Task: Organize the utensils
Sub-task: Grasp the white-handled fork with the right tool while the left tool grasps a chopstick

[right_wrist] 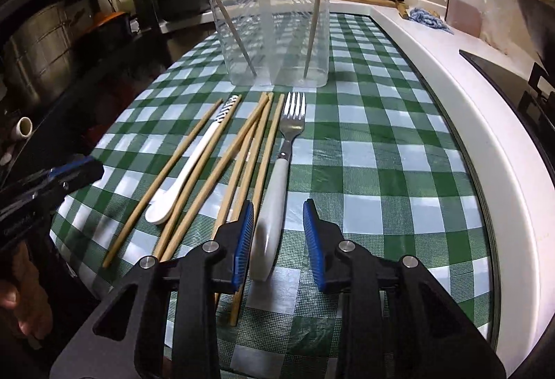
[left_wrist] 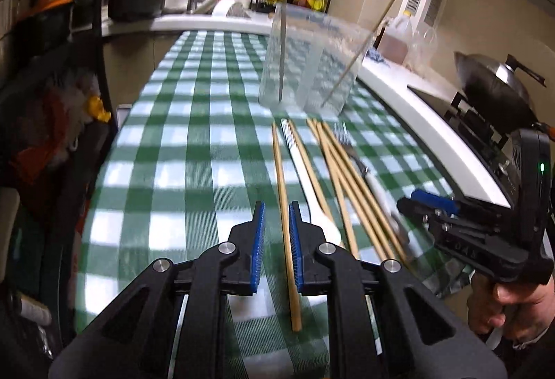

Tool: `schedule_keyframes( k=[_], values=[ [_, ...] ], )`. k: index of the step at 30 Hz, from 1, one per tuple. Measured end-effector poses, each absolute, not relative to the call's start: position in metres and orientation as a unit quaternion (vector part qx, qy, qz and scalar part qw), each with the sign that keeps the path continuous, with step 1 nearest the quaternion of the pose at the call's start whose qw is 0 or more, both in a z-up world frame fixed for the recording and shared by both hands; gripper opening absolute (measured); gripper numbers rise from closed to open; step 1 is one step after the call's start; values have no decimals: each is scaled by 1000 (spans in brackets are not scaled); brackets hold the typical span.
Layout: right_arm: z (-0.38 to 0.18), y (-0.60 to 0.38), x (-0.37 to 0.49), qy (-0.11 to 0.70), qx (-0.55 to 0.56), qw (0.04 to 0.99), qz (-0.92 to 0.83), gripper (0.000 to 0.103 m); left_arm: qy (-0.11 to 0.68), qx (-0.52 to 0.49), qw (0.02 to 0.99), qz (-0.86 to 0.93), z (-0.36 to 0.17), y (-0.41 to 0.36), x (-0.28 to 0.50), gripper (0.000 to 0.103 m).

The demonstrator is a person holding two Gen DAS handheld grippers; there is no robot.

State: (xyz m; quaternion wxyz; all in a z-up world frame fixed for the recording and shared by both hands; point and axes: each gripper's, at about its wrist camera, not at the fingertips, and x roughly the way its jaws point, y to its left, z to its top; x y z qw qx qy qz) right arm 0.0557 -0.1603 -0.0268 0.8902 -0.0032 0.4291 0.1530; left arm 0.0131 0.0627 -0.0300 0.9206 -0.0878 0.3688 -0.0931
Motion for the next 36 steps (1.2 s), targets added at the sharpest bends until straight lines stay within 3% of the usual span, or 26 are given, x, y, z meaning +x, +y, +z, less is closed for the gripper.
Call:
schedule_keyframes(
  k=[14,16,18,20,22,36],
  values=[
    [-40,-154,60,449,-16,881,150,31,414,-78,903,-89,-63,42,-3,14],
    [-40,-156,61,451,-16,880,147,29,410,-62,906,-84,-63,37,-5,14],
    [-43,-158,63,461,-17,876,143,18,406,-51,909,-80,-63,34,-7,14],
    [-42,-160,62,459,-19,878,137,18,404,-44,910,-77,-62,33,-7,14],
    [-42,-161,62,460,-19,878,135,17,403,-37,911,-72,-62,32,-6,7],
    [-42,-179,54,470,3,880,67,19,388,-45,918,-62,-63,38,9,7]
  ],
)
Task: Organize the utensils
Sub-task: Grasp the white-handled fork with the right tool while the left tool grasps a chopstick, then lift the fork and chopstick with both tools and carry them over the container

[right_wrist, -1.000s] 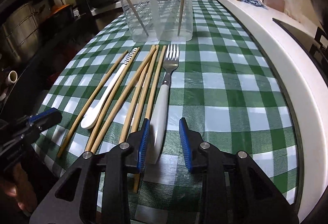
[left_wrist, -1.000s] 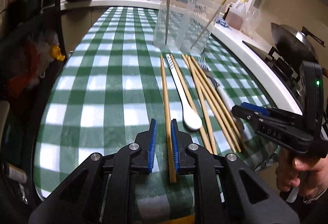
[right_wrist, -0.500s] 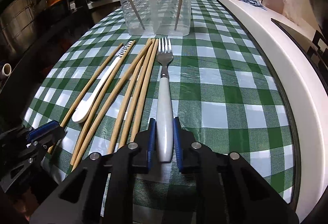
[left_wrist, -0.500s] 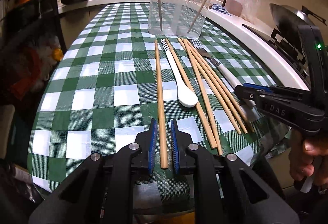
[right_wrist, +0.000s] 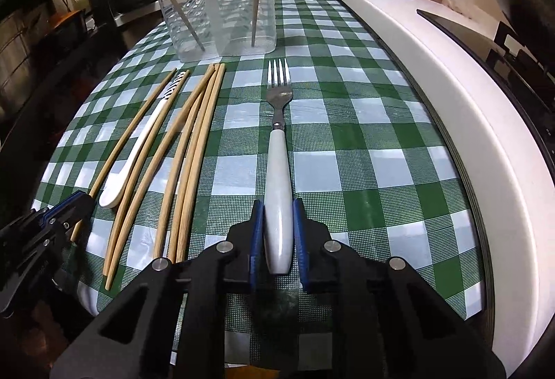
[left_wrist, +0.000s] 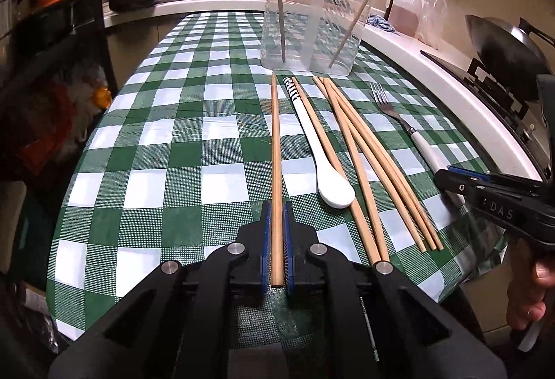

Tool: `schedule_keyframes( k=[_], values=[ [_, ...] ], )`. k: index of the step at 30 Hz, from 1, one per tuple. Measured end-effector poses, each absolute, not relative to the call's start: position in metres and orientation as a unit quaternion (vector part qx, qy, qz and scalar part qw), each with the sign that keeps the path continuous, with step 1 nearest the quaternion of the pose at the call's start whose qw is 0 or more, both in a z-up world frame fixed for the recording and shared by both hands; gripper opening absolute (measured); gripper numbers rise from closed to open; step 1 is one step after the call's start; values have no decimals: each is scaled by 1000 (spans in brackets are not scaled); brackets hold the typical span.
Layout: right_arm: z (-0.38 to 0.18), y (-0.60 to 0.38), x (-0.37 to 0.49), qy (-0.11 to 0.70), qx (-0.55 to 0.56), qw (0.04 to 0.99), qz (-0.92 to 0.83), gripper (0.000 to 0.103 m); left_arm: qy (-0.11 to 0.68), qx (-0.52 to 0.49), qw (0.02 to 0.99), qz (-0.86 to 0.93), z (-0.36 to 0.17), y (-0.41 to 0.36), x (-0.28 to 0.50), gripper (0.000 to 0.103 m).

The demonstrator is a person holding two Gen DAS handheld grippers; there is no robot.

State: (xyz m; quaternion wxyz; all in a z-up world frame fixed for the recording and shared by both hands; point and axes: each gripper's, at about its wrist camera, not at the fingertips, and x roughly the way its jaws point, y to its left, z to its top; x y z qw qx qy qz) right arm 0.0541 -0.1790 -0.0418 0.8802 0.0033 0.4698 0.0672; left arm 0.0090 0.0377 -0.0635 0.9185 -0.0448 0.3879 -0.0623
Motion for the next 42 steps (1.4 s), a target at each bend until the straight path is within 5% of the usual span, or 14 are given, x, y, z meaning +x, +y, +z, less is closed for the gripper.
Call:
schedule_keyframes(
  k=[42],
  values=[
    [-35,-172,47,452,-20,889,62,18,373,-45,925,-60,-57,35,5,7]
  ],
)
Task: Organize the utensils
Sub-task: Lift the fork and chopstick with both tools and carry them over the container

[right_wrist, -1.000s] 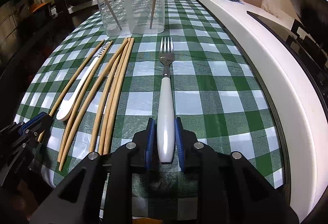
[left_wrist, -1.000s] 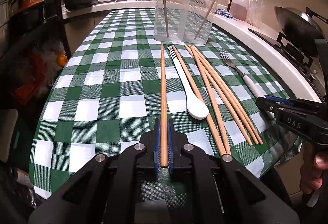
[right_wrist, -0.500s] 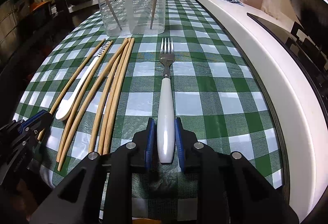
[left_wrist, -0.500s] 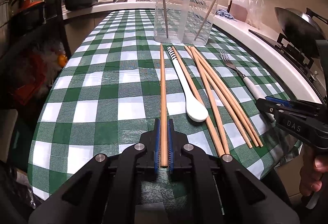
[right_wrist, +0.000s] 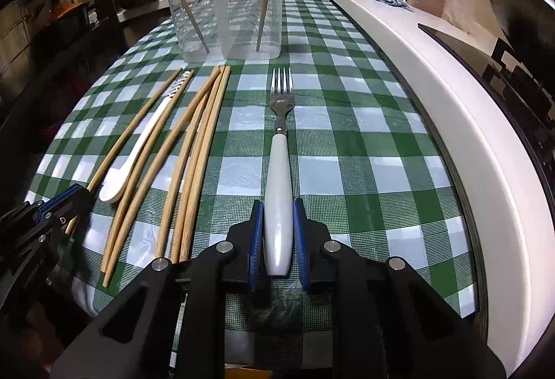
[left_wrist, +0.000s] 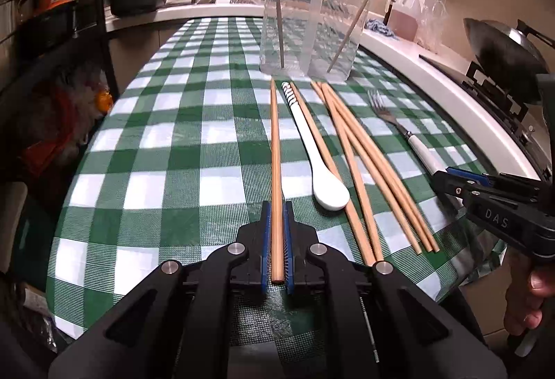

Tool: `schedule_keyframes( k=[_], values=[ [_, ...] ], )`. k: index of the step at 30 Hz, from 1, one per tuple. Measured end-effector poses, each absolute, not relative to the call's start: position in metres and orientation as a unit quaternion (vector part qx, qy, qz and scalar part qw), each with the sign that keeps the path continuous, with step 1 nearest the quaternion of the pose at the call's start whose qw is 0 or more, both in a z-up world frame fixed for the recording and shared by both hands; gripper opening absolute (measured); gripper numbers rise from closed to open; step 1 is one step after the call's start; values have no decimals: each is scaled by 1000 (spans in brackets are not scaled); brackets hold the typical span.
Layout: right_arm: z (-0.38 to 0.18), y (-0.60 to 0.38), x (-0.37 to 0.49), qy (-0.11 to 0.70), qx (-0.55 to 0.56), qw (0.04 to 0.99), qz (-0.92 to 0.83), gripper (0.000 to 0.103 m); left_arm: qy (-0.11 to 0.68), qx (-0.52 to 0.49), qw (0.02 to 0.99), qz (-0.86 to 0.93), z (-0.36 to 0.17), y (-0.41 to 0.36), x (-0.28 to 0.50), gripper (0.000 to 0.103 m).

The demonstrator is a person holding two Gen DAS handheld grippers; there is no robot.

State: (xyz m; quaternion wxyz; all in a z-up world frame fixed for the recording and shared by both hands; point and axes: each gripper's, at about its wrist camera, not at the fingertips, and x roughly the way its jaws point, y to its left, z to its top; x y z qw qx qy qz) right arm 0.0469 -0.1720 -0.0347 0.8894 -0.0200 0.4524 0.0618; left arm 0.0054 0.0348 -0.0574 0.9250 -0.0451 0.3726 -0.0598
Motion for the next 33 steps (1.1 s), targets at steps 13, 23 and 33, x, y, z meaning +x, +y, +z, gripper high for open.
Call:
schedule_keyframes(
  k=[13,23,33],
  values=[
    [20,-178,14,396,-22,916,65,17,297,-41,952,-66,-13,41,-27,6],
    [59,-188,8,354,-25,932,73,17,226,-37,971,-73,32,48,-39,6],
    [89,-190,30,333,-9,938,93,17,187,-59,977,-78,85,68,-15,6]
  ],
)
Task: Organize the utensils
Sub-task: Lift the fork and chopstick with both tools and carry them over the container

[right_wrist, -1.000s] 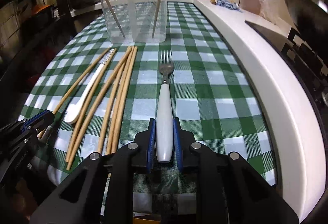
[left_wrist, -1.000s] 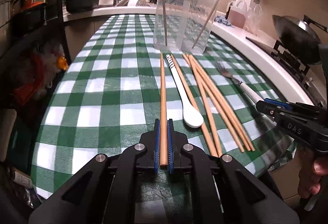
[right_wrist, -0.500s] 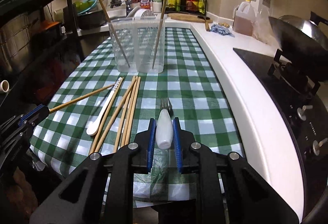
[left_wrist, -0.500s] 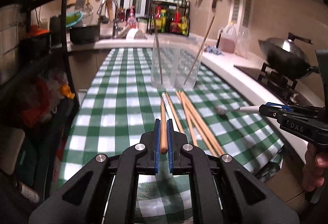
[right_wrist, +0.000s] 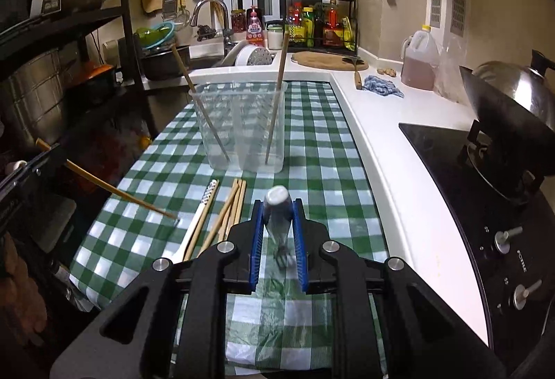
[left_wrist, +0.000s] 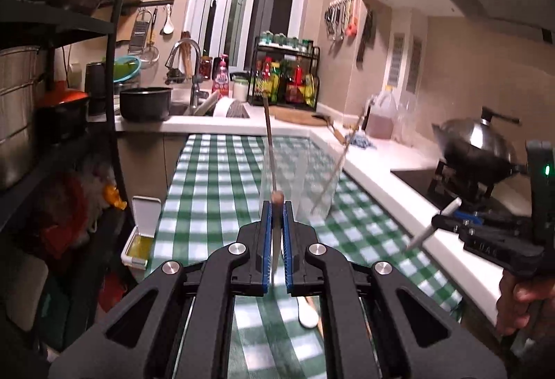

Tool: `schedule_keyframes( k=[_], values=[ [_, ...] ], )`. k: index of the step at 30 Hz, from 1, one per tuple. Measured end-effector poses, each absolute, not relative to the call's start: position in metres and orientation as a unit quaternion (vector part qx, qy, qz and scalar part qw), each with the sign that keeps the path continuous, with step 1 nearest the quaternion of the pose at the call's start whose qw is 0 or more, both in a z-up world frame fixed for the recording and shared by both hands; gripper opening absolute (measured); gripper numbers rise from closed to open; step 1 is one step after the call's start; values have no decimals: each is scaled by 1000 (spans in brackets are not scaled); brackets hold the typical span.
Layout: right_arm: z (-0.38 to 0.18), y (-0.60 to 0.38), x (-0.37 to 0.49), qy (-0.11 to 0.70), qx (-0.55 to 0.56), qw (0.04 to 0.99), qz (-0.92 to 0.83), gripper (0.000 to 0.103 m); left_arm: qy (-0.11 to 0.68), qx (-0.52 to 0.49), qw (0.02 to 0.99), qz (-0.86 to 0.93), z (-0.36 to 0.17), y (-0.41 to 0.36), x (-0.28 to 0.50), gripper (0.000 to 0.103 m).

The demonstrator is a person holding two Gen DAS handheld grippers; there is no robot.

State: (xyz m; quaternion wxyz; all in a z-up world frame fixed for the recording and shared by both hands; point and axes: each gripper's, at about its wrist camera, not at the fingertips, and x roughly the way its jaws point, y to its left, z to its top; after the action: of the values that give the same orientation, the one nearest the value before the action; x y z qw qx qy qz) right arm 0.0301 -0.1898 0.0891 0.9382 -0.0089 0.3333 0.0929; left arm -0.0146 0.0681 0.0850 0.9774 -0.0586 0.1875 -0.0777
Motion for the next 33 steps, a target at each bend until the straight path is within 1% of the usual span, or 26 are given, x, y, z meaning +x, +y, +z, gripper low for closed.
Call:
schedule_keyframes(
  k=[10,17,22,26,29,33],
  values=[
    [120,-188,58,319,2,941,109,16,209,-69,972,-85,128,80,28,6],
    [160,-182,84,296,5,946,130,16,217,-78,967,-110,168,82,58,6],
    [203,-175,113,264,12,953,149,16,189,-75,970,-135,211,75,85,6],
    [244,-166,138,220,9,964,152,15,157,-69,975,-139,239,69,106,6],
    [258,-162,159,202,22,967,155,15,151,-67,977,-139,243,64,129,6],
    [248,-149,190,199,20,967,159,15,182,-77,970,-139,217,60,167,6]
  ],
)
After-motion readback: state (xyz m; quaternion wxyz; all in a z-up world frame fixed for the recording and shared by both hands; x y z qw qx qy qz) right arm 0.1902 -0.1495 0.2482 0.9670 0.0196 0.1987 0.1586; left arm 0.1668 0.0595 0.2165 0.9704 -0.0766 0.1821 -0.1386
